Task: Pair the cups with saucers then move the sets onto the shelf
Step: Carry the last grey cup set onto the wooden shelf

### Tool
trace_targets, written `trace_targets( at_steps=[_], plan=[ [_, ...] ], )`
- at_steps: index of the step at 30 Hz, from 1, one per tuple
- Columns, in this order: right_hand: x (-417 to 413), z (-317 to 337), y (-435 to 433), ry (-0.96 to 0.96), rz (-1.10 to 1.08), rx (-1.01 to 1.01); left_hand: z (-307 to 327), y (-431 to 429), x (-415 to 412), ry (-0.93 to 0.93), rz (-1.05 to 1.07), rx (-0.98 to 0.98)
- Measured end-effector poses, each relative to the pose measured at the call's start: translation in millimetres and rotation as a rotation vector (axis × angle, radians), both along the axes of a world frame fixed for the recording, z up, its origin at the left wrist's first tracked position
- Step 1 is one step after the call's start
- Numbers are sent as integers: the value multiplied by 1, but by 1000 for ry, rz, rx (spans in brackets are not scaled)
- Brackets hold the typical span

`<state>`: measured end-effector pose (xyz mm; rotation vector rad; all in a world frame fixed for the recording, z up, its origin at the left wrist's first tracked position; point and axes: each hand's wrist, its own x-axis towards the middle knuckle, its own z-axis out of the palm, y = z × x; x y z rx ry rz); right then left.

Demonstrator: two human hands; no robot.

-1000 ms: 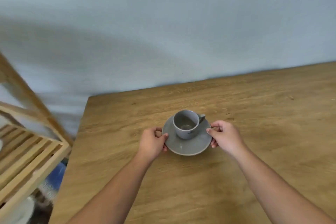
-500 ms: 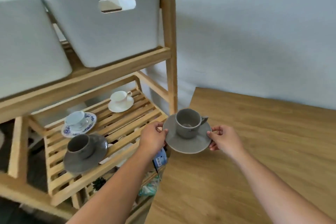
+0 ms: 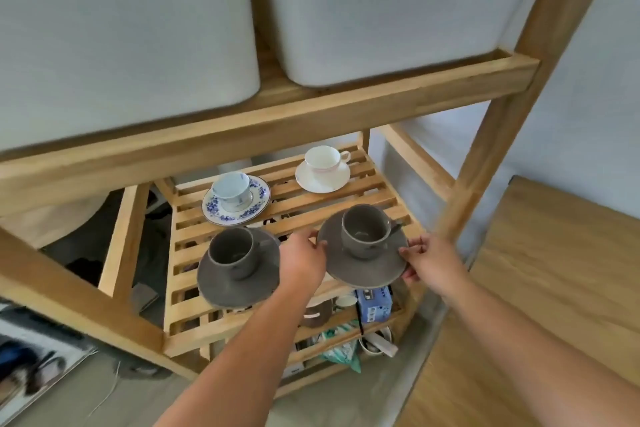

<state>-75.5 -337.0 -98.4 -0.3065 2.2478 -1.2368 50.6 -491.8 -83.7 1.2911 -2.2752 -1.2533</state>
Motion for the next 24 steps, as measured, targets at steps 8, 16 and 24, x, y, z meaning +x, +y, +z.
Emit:
trace_targets(
  at_steps=[8, 16, 24],
  plan=[
    [-27, -15, -40, 51, 26, 74, -25, -20, -26, -10, 199, 56],
    [-33, -24, -52, 106, 35, 105, -35, -27, -34, -34, 232, 58],
    [-32, -27, -55, 160, -12, 122, -31, -28, -37, -67, 203, 36]
  ],
)
